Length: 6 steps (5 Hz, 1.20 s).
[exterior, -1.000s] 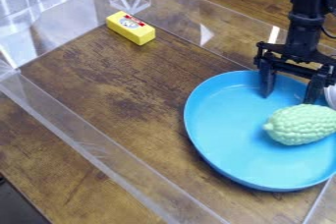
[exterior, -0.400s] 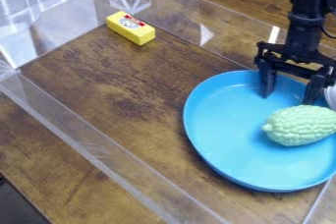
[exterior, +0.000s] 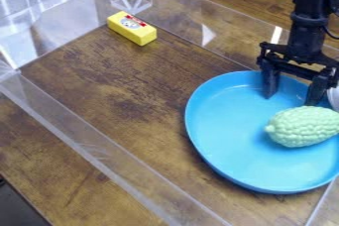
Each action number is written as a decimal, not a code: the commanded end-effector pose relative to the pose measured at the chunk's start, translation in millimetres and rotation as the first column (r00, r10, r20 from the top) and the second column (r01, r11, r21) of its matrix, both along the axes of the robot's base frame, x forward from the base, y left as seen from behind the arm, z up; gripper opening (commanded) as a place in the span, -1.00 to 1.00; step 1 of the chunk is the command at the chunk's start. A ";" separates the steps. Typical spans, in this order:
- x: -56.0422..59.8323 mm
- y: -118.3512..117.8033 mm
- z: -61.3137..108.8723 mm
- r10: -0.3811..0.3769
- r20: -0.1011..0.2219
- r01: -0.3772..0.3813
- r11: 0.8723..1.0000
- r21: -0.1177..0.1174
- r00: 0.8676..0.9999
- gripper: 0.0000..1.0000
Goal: Put the white object in the blue tray
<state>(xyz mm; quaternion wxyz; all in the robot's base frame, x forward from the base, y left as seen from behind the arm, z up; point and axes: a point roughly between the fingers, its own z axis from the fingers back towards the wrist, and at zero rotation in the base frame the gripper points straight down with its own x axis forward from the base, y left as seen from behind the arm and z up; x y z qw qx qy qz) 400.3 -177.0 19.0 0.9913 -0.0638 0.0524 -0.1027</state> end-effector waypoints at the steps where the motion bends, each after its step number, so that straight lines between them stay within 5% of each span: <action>1: -15.9 -20.9 -1.1 -0.088 -0.002 0.088 0.996 -0.006 0.996 1.00; 6: -24.2 -8.3 16.5 -0.090 -0.026 0.091 0.995 0.036 0.996 1.00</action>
